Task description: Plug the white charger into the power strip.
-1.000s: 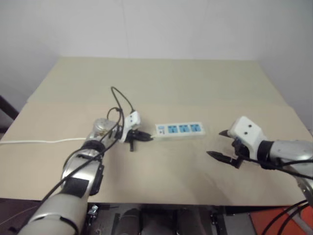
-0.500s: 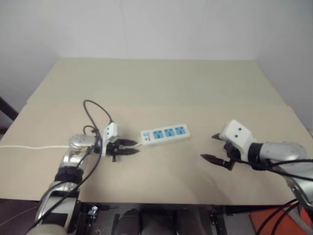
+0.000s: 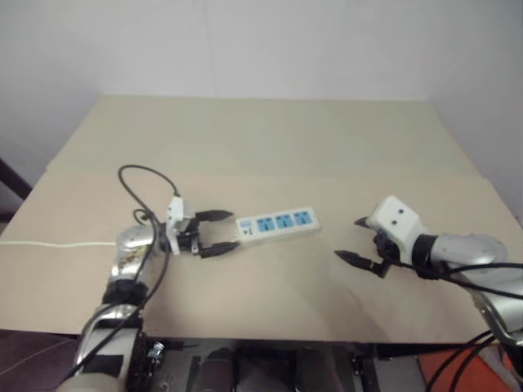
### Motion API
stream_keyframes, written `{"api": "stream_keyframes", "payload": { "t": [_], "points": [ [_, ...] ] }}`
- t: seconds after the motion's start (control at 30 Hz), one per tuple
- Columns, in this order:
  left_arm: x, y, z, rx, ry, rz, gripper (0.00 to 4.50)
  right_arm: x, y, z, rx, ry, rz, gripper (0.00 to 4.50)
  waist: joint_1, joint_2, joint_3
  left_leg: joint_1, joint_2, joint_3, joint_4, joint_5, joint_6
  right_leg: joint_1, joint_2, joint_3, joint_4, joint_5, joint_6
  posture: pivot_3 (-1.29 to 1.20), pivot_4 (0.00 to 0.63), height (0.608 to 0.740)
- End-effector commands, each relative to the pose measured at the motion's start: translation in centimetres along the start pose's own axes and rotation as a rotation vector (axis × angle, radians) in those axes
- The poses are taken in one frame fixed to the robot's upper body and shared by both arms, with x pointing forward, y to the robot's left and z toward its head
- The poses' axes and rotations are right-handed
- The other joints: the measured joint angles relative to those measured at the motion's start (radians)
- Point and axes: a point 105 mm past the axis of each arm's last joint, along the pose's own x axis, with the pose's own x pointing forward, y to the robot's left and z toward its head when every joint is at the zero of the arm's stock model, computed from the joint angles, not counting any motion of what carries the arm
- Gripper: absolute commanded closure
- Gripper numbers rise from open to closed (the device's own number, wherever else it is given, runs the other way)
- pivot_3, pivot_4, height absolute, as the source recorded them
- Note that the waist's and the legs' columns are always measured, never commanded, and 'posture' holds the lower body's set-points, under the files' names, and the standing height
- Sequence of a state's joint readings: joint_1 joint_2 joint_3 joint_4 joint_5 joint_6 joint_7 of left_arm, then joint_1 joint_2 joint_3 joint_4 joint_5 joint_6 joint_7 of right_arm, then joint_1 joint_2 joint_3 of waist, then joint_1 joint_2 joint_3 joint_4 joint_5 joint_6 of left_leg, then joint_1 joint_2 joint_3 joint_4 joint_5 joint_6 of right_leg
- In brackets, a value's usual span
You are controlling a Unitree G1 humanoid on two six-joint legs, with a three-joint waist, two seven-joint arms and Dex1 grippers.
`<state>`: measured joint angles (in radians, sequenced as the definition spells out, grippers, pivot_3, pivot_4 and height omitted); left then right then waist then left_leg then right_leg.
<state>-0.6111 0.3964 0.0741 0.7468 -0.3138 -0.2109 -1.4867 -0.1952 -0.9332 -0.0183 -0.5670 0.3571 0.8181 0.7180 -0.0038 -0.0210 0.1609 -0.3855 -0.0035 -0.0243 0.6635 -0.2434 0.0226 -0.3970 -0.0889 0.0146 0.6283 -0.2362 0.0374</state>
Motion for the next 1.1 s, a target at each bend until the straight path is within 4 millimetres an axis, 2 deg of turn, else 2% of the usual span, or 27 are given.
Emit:
{"api": "stream_keyframes", "payload": {
  "t": [0.03, 0.23, 0.53, 0.87, 0.97, 1.03, 1.1],
  "points": [
    [0.7, 0.4, 0.0, 0.061, 0.010, -0.019, 0.03, -0.8, -0.5, 1.0, -0.030, -0.022, -0.031, 0.00, 0.000, 0.000, 0.000, 0.000, 0.000, 0.000, 0.000, 0.000, 0.000, 0.000, 0.000, 0.000, 0.000, 0.000, 0.000, 0.00, 0.150, 0.740],
    [1.8, 0.8, -0.9, 0.054, 0.020, -0.019, 0.03, -1.2, -0.2, 0.6, -0.023, -0.002, -0.035, 0.00, 0.001, 0.000, 0.000, -0.001, 0.000, 0.000, 0.000, 0.000, 0.000, 0.000, 0.000, -0.001, -0.001, 0.000, 0.000, 0.00, 0.150, 0.740],
    [2.3, 0.8, -2.7, 0.017, 0.079, 0.010, 0.03, -1.7, -0.2, 0.6, -0.020, 0.001, -0.049, 0.00, 0.003, 0.000, 0.000, 0.001, 0.000, 0.000, 0.000, 0.000, 0.000, 0.002, 0.000, -0.001, 0.000, 0.000, 0.000, 0.00, 0.150, 0.740],
    [3.0, 0.9, -2.6, -0.003, 0.029, 0.040, 0.03, -1.8, -0.3, 0.9, -0.019, -0.019, -0.054, 0.00, 0.009, 0.000, 0.000, 0.001, 0.000, 0.000, 0.000, 0.000, 0.000, 0.003, 0.000, -0.001, -0.001, 0.000, 0.000, 0.00, 0.150, 0.740],
    [3.2, 0.8, -2.7, -0.005, 0.022, 0.040, 0.56, -1.7, -0.4, 0.6, -0.024, -0.008, -0.054, 0.00, 0.010, 0.000, 0.000, 0.002, -0.001, 0.000, 0.000, 0.000, 0.000, 0.003, 0.000, -0.001, -0.001, 0.000, 0.000, 0.00, 0.150, 0.740],
    [3.3, 0.7, -2.8, 0.002, 0.029, 0.037, 1.14, -1.6, -0.5, 0.7, -0.024, -0.011, -0.055, 0.00, 0.012, 0.000, 0.000, 0.002, -0.001, 0.000, 0.000, 0.000, 0.000, 0.003, -0.001, -0.001, -0.001, 0.000, 0.000, 0.00, 0.150, 0.740],
    [3.4, 0.8, -2.9, 0.007, 0.040, 0.049, 1.30, -1.5, -0.7, 0.9, -0.021, -0.021, -0.056, 0.00, 0.013, 0.000, 0.000, 0.002, -0.001, 0.000, 0.000, 0.000, 0.000, 0.004, -0.001, -0.001, -0.001, 0.000, 0.000, 0.00, 0.150, 0.740]
  ]
}}
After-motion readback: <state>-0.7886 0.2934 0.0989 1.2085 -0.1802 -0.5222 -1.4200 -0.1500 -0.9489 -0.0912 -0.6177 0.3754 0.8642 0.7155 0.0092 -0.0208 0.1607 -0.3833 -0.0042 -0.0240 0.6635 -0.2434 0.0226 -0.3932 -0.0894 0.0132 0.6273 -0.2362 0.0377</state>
